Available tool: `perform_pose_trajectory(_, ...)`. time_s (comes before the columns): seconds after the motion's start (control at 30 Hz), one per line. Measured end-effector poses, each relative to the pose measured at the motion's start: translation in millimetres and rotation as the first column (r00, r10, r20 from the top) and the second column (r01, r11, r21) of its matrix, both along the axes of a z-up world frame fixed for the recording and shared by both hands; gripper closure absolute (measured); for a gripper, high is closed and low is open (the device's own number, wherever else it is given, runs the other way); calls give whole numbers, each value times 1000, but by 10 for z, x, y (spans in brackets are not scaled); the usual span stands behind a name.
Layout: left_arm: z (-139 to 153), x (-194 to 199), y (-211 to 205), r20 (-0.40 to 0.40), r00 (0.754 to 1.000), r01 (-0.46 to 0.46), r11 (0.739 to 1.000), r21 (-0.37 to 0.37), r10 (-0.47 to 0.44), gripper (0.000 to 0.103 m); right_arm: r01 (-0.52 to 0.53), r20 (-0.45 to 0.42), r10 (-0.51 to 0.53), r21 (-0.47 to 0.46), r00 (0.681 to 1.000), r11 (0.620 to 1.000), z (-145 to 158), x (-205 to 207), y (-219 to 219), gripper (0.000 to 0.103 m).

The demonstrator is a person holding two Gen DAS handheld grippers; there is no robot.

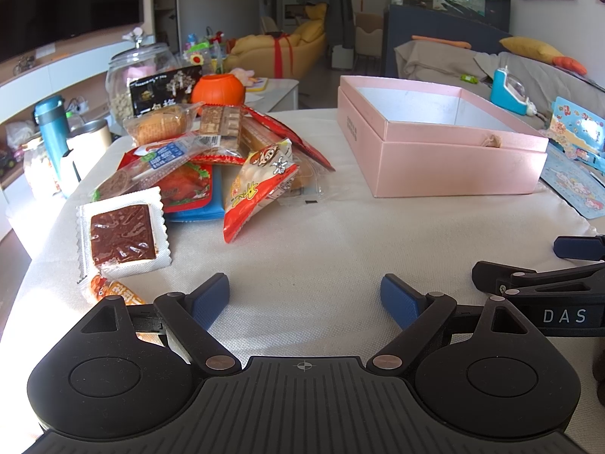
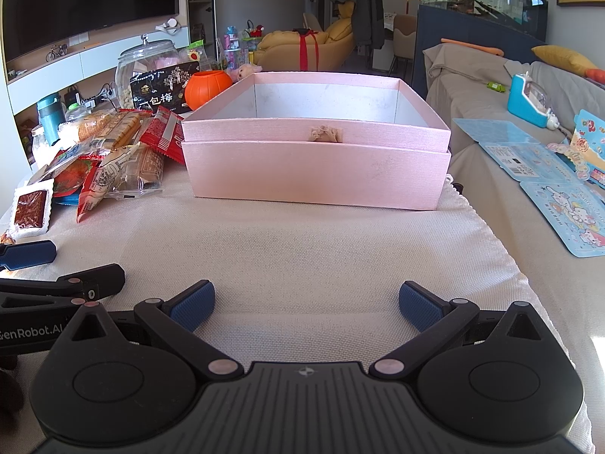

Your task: Organize snacks

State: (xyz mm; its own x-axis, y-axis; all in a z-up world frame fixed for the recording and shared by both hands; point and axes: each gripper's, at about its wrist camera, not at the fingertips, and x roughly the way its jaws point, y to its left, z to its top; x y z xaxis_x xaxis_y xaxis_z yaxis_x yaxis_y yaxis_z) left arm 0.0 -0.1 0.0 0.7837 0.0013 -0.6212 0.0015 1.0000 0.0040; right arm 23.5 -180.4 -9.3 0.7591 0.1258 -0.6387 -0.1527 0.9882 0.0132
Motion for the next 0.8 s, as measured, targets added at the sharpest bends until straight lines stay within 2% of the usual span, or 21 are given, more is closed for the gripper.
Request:
perform_pose_trajectory(0.53, 7, -4, 14, 3, 1000, 6, 1000, -9, -6, 13, -5, -3, 5, -2, 1000, 1000, 5, 3, -1, 0)
perform_pose_trajectory(0.7, 93, -53, 46, -3, 999, 51, 998, -42, -51, 21, -22, -27, 22, -4, 999, 1000, 16, 52, 25, 0)
perform_pose_trajectory(0.8, 248, -57, 242, 3, 996, 87, 989, -118, -87, 27, -23, -82, 22, -4, 996, 1000, 42, 114, 36, 0)
